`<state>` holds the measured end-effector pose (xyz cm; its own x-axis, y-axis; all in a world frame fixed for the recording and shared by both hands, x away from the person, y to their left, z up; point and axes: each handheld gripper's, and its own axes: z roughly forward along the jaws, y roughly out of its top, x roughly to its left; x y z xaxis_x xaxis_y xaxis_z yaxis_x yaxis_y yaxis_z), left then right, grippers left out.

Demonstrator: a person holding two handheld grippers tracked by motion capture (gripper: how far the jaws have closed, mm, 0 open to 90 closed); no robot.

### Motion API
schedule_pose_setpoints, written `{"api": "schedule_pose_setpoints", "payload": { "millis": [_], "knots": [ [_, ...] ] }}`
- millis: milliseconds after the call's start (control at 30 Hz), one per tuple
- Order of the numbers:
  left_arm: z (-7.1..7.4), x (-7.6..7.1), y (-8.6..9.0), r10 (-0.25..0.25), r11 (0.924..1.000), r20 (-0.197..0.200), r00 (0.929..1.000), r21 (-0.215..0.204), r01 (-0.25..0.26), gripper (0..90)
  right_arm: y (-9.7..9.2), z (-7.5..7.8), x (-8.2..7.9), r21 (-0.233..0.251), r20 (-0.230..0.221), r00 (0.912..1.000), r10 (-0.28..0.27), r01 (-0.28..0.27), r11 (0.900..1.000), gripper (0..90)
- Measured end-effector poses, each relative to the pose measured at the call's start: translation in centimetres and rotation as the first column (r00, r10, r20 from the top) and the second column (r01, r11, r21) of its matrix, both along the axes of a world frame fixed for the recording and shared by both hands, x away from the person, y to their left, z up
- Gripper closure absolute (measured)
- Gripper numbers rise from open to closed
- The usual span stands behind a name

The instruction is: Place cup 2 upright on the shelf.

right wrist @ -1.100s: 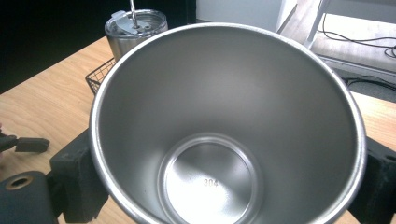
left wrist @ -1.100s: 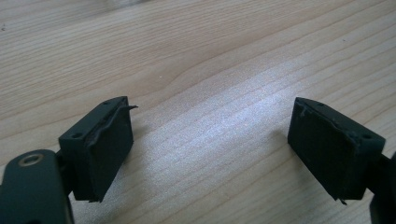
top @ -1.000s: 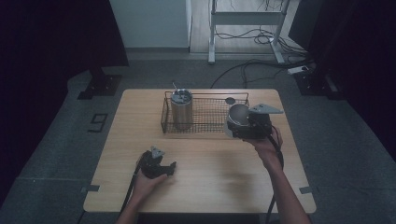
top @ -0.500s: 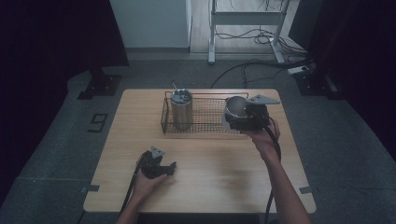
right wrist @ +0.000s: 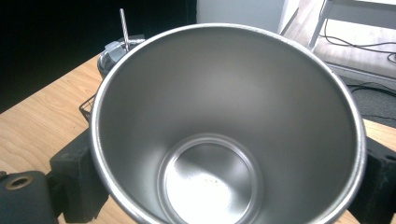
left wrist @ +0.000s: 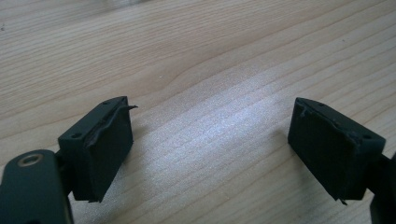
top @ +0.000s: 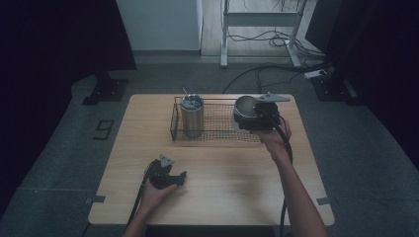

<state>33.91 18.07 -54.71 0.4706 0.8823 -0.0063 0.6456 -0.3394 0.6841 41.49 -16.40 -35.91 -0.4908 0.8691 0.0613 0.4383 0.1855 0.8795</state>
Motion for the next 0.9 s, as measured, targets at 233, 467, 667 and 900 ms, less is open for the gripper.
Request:
{"api": "schedule_pose_setpoints", "payload": {
  "millis": [233,467,667,900],
  "knots": [
    [0.0,0.0,0.0,0.0,1.0,0.0,1.0,0.0,0.0,13.9,0.1,0.2,1.5,-0.002,-0.008,1.0,-0.006,0.006,1.0,7.4],
    [0.0,0.0,0.0,0.0,1.0,0.0,1.0,-0.001,0.0,14.1,-0.2,0.0,2.6,0.007,-0.023,0.9995,-0.021,0.021,0.9998,7.4],
    [0.0,0.0,0.0,0.001,1.0,0.0,1.0,-0.001,-0.001,14.1,-0.4,0.1,3.5,0.0,-0.028,0.9991,-0.031,0.031,0.9995,7.4],
    [0.0,0.1,0.1,0.008,1.0,0.0,1.0,-0.004,-0.008,14.2,-0.4,0.2,4.5,-0.009,-0.033,0.9987,-0.038,0.038,0.9992,7.4]
  ]
}}
